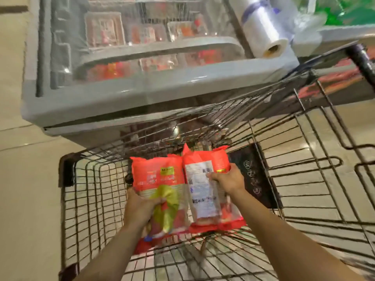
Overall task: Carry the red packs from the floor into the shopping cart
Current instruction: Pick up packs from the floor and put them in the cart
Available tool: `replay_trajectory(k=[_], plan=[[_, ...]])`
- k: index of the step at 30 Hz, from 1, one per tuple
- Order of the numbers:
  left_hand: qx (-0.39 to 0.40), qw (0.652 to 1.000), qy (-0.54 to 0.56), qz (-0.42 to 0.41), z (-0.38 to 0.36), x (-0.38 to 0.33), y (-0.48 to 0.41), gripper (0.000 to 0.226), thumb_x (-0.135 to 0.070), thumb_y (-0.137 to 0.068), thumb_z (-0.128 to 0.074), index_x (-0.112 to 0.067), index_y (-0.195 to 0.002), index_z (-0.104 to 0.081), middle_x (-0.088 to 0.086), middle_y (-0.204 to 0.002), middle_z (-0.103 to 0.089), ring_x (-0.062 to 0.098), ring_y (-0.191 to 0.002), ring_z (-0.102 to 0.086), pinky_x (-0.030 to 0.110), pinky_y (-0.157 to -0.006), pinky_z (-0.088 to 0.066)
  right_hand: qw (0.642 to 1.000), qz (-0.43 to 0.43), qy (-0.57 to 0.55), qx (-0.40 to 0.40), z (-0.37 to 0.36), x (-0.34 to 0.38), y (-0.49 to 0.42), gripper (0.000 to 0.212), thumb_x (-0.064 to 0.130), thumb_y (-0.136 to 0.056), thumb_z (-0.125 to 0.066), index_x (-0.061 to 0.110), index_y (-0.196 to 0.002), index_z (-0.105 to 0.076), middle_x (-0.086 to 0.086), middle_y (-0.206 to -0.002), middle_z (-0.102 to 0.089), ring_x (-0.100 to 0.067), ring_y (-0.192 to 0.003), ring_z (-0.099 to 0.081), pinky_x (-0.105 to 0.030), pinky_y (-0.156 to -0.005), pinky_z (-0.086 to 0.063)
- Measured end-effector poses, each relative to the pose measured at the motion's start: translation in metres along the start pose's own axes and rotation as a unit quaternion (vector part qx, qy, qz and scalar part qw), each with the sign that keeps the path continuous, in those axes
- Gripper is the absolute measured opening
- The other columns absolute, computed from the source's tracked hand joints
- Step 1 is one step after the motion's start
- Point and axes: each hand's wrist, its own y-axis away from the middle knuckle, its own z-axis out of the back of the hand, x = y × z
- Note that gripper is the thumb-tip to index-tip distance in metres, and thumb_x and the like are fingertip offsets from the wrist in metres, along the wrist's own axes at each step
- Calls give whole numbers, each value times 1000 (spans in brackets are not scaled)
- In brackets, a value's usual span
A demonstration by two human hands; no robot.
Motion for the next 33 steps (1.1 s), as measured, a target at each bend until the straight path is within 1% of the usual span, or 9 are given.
replay_trajectory(k=[3,6,8,10,14,20,26,29,33], plan=[[0,1000,12,-8,-13,-6,-28,72,-6,-59,-98,-12,-115,-53,2,-94,-70,18,-79,-69,21,-54,-47,1000,8,-4,4,-10,11,-28,54,31,-66,-95,18,-107,-64,-2,-99,-73,-24,-91,-70,-35,-83,-56],[-10,999,31,2,-26,-11,-65,79,-23,-50,-103,-13,-113,-56,-1,-90,-71,21,-77,-70,29,-64,-55,1000,7,-3,-2,-24,23,-57,45,30,-61,-97,18,-93,-68,-2,-89,-74,-21,-80,-70,-35,-79,-58],[-21,999,33,13,-52,24,-109,102,-46,-27,-103,-16,-116,-64,2,-98,-77,26,-83,-76,49,-76,-64,1000,4,8,-2,-50,7,-100,66,44,-44,-96,16,-97,-67,-2,-89,-75,-23,-81,-72,-38,-79,-60],[-12,998,46,31,-66,41,-128,102,-41,-32,-105,-18,-121,-61,5,-104,-77,29,-87,-76,55,-80,-63,999,3,35,1,-61,-5,-128,86,54,-32,-87,17,-107,-64,-3,-97,-75,-26,-87,-72,-44,-84,-61],[-10,999,21,41,-81,44,-132,81,-20,-63,-99,-13,-130,-53,8,-112,-72,29,-95,-72,49,-89,-60,995,7,96,4,-81,-7,-141,63,39,-74,-88,12,-116,-50,-4,-110,-65,-26,-101,-66,-43,-98,-54],[-16,987,-152,-38,-89,98,-176,92,-64,-56,-74,-25,-135,-45,6,-126,-66,30,-114,-66,52,-101,-55,954,45,295,40,-80,-7,-115,66,31,-96,-65,10,-149,-33,-18,-149,-44,-39,-136,-49,-46,-107,-44],[4,944,-294,-147,-58,-9,-69,57,-34,-87,-75,-19,-134,-47,5,-129,-60,31,-120,-60,52,-99,-54,915,141,373,64,-50,16,-60,64,41,-102,-53,12,-155,-28,-17,-151,-45,-37,-138,-44,-42,-108,-40],[-12,897,-379,-228,-42,-60,-12,75,-43,-95,-67,-14,-156,-34,11,-163,-38,31,-147,-40,48,-120,-38,884,233,404,37,-20,46,-15,69,48,-103,-49,13,-158,-28,-14,-155,-44,-34,-141,-42,-42,-112,-37],[-52,830,-459,-312,-7,-121,75,83,-51,-100,-56,-12,-164,-19,12,-172,-15,30,-157,-21,44,-127,-22,841,336,425,-17,32,96,64,73,56,-103,-43,16,-162,-23,-13,-161,-37,-32,-148,-34,-45,-119,-29]])
